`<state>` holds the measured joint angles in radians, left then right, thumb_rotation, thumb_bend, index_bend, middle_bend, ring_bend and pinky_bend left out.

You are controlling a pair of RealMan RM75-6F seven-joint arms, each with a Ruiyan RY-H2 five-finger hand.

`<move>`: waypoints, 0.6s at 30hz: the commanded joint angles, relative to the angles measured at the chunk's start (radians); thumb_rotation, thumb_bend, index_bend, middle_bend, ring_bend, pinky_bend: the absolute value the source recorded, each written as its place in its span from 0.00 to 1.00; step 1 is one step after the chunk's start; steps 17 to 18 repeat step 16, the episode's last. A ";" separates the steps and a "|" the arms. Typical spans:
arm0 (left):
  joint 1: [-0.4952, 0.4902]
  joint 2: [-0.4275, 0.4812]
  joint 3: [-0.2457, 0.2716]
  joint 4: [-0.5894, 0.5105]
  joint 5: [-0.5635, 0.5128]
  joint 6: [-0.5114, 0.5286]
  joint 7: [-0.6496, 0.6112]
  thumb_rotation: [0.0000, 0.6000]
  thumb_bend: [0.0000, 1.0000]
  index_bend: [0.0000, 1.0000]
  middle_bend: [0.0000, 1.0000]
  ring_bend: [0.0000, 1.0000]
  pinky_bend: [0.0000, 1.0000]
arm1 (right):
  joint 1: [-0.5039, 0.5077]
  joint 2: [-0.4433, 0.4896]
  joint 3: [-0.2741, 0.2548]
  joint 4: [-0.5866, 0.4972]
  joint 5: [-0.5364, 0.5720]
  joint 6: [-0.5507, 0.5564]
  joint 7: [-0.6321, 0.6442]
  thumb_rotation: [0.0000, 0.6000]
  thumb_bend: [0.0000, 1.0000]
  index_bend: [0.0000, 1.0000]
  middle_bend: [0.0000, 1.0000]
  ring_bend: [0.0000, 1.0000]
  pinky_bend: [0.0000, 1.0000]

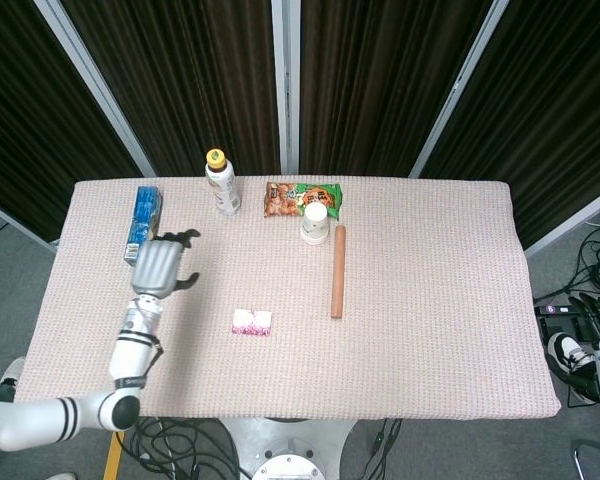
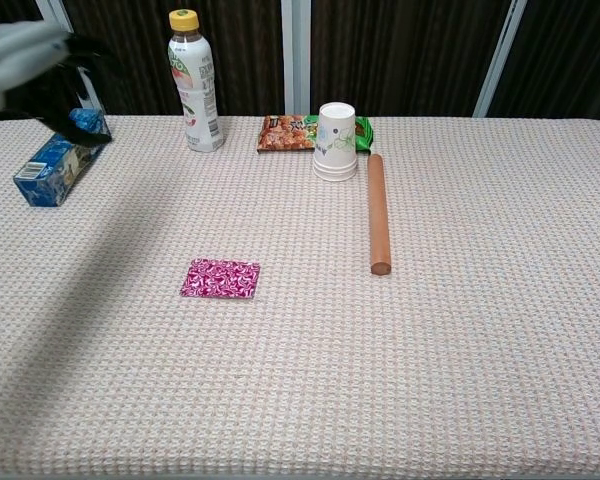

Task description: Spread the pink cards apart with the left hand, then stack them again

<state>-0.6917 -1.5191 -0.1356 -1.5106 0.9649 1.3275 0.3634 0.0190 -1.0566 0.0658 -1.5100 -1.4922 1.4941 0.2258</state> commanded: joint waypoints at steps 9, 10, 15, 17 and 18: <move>0.311 0.206 0.163 0.011 0.223 0.219 -0.198 1.00 0.25 0.32 0.36 0.27 0.36 | -0.001 -0.006 -0.005 -0.009 -0.028 0.025 -0.023 0.86 0.16 0.10 0.07 0.00 0.00; 0.328 0.214 0.168 -0.004 0.227 0.231 -0.198 1.00 0.25 0.32 0.36 0.27 0.36 | -0.002 -0.006 -0.006 -0.012 -0.032 0.028 -0.028 0.85 0.16 0.10 0.07 0.00 0.00; 0.409 0.242 0.188 -0.072 0.254 0.295 -0.174 1.00 0.25 0.32 0.36 0.27 0.36 | -0.005 -0.003 -0.008 -0.031 -0.042 0.042 -0.052 0.85 0.16 0.10 0.07 0.00 0.00; 0.425 0.246 0.193 -0.085 0.264 0.307 -0.168 1.00 0.25 0.32 0.36 0.27 0.36 | -0.005 -0.002 -0.007 -0.036 -0.043 0.045 -0.057 0.85 0.16 0.10 0.07 0.00 0.00; 0.425 0.246 0.193 -0.085 0.264 0.307 -0.168 1.00 0.25 0.32 0.36 0.27 0.36 | -0.005 -0.002 -0.007 -0.036 -0.043 0.045 -0.057 0.85 0.16 0.10 0.07 0.00 0.00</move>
